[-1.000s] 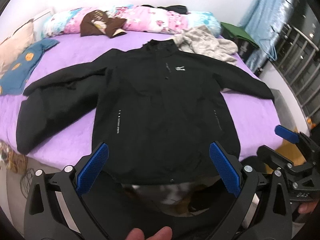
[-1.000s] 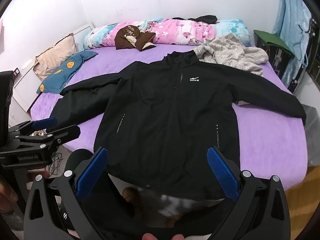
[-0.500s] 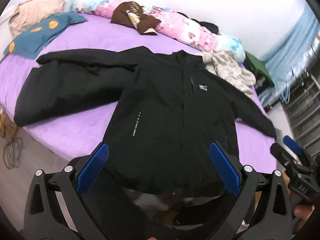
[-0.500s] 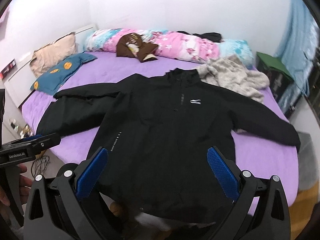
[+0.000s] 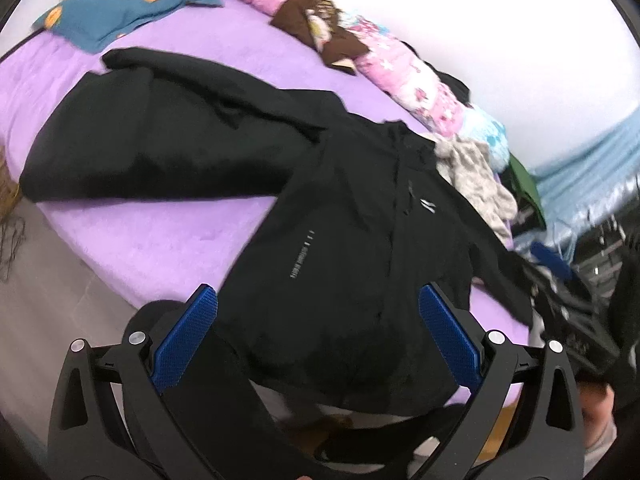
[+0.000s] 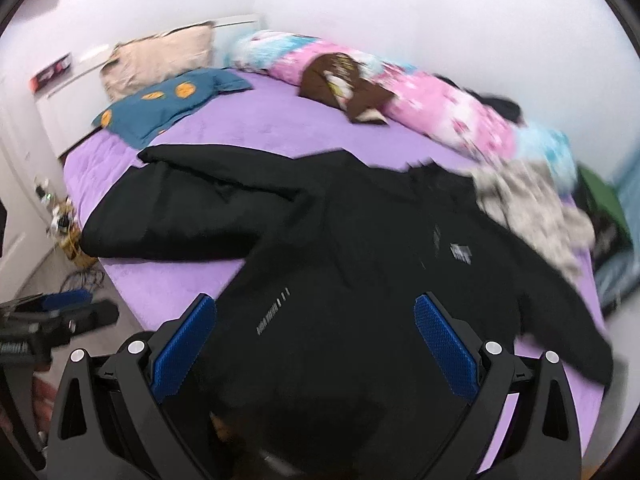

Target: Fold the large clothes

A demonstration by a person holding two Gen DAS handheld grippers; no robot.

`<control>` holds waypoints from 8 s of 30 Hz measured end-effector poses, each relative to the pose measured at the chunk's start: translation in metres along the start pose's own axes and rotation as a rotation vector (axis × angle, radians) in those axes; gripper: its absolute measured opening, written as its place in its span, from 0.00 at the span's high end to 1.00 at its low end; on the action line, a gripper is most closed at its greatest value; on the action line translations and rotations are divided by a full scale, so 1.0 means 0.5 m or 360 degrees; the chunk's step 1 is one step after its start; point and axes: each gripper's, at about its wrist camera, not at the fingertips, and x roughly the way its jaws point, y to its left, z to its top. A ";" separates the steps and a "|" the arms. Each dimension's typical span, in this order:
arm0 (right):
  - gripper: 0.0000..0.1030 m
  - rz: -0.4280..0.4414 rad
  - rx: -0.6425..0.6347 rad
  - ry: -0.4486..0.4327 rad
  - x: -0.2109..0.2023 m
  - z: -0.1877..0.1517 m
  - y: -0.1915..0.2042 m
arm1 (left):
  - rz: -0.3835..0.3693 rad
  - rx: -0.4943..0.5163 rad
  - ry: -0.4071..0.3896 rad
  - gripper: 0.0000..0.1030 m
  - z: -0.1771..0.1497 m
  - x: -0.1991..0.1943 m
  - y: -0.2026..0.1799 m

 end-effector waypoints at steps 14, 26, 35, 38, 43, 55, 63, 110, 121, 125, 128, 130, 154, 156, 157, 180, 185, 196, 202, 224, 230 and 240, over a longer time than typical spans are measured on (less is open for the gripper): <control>0.05 0.0156 -0.0822 -0.0139 0.343 0.293 0.334 | 0.0144 -0.0454 -0.0145 0.06 0.102 0.033 0.305; 0.05 0.0166 -0.1265 -0.0156 0.675 0.386 0.595 | 0.0258 -0.0747 -0.0150 0.06 0.057 0.026 0.473; 0.13 0.0079 -0.1467 -0.0153 0.770 0.374 0.663 | 0.0320 -0.0832 -0.0194 0.06 0.053 0.019 0.515; 0.16 0.0049 -0.1468 -0.0142 0.781 0.377 0.656 | 0.0318 -0.0839 -0.0189 0.06 0.053 0.024 0.514; 0.28 0.0017 -0.1505 -0.0123 0.807 0.382 0.653 | 0.0336 -0.0844 -0.0167 0.06 0.049 0.035 0.507; 0.90 0.0000 -0.1509 -0.0148 0.797 0.375 0.655 | 0.0314 -0.0814 -0.0231 0.06 0.081 0.031 0.495; 0.97 0.0058 -0.1404 -0.0238 0.717 0.394 0.597 | 0.0017 -0.0915 -0.0312 0.06 0.165 0.050 0.523; 0.97 0.0121 -0.1140 -0.0616 0.270 0.467 0.257 | -0.1850 -0.1621 -0.0352 0.06 0.323 0.547 0.438; 0.97 0.0093 -0.1098 -0.0641 0.223 0.447 0.199 | -0.2211 -0.1493 -0.0589 0.06 0.396 0.515 0.385; 0.97 0.0092 -0.1089 -0.0642 0.213 0.441 0.193 | -0.2209 -0.1458 -0.0478 0.06 0.404 0.530 0.362; 0.97 0.0072 -0.1087 -0.0648 0.202 0.438 0.182 | -0.2274 -0.1455 -0.0517 0.06 0.405 0.530 0.346; 0.97 0.0061 -0.1058 -0.0651 0.192 0.435 0.168 | -0.2288 -0.1432 -0.0527 0.08 0.406 0.523 0.342; 0.95 0.0141 -0.0505 -0.0553 0.146 0.227 -0.065 | -0.1533 -0.0209 -0.0428 0.97 0.618 0.054 -0.001; 0.92 0.0168 -0.0418 -0.0526 0.139 0.197 -0.103 | -0.1423 -0.0045 -0.0319 0.97 0.624 0.044 -0.105; 0.89 0.0185 -0.0369 -0.0510 0.134 0.177 -0.127 | -0.1371 0.0019 -0.0281 0.97 0.613 0.038 -0.147; 0.36 0.0480 0.1040 -0.0289 -0.016 -0.281 -0.727 | -0.0230 0.1527 -0.0026 0.96 0.088 0.381 -0.798; 0.36 0.0416 0.1189 -0.0272 -0.003 -0.357 -0.772 | 0.0016 0.1771 0.0083 0.96 -0.021 0.537 -0.816; 0.36 0.0378 0.1500 -0.0207 0.059 -0.514 -0.879 | 0.0089 0.1879 0.0079 0.96 -0.104 0.679 -0.951; 0.36 0.0344 0.1616 -0.0191 0.089 -0.577 -0.918 | 0.0110 0.2017 0.0251 0.95 -0.184 0.749 -0.976; 0.28 0.0294 0.1661 -0.0170 0.100 -0.622 -0.948 | -0.0297 0.2169 0.0394 0.14 -0.360 0.652 -0.900; 0.27 0.0351 0.1554 -0.0117 0.141 -0.572 -0.928 | -0.0184 0.1882 0.0451 0.14 -0.221 0.680 -0.770; 0.20 0.0283 0.1224 -0.0037 0.220 -0.433 -0.867 | 0.0148 0.0846 0.0527 0.14 0.095 0.795 -0.379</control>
